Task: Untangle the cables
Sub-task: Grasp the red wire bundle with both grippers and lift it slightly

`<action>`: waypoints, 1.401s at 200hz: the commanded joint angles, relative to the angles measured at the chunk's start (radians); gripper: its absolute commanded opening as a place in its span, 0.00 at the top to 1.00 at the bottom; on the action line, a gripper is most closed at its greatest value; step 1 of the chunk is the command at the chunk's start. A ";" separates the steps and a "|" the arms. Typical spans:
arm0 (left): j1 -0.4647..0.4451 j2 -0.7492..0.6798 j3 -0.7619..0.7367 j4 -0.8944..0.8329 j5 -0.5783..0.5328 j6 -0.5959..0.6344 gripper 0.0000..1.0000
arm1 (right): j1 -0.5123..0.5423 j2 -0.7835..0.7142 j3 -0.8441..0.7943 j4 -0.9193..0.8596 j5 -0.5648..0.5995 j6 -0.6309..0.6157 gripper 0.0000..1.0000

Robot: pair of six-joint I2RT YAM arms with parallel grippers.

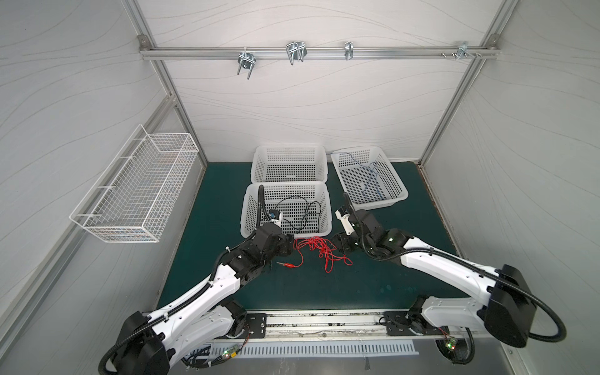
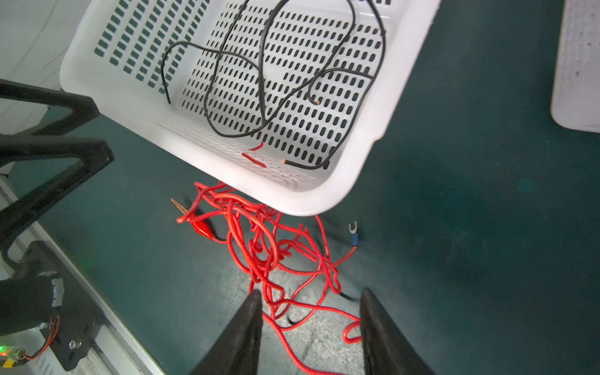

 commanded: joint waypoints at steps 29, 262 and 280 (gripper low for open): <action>-0.002 -0.042 -0.036 0.040 0.038 -0.061 0.29 | 0.072 0.139 0.077 0.071 0.007 -0.010 0.62; -0.055 0.045 -0.078 0.266 0.235 0.113 0.27 | 0.104 0.082 0.188 0.016 0.003 -0.161 1.00; -0.071 0.042 -0.083 0.302 0.237 0.135 0.26 | 0.104 0.063 0.180 0.036 -0.056 -0.171 1.00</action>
